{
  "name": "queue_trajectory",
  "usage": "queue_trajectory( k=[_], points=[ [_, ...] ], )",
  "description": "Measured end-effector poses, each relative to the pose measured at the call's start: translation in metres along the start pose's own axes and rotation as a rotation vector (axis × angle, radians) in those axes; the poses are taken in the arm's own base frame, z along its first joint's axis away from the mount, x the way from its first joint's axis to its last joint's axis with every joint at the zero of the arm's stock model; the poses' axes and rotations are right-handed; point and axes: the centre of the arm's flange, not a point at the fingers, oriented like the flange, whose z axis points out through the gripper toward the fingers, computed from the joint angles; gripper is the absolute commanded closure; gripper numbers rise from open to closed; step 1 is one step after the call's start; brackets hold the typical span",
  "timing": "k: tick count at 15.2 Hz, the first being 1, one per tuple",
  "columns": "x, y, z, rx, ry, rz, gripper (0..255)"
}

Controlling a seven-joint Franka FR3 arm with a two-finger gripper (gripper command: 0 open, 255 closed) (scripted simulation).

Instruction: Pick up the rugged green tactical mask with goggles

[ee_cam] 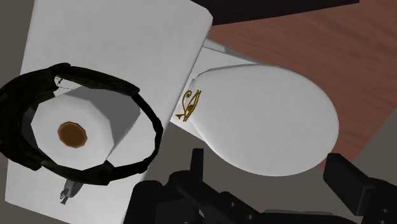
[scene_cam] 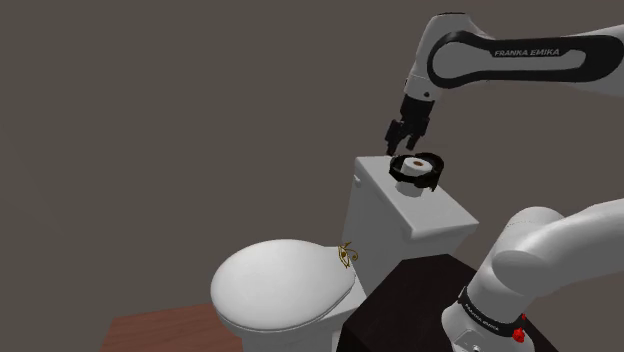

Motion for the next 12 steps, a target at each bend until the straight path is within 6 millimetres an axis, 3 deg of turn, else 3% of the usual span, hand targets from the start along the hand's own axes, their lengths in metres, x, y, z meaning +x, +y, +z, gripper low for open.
queue_trajectory(
  k=[8, 12],
  points=[
    [0.035, 0.077, 0.060, -0.025, -0.055, 0.021, 0],
    [0.044, 0.097, 0.088, -0.032, -0.071, 0.026, 0]
  ],
)
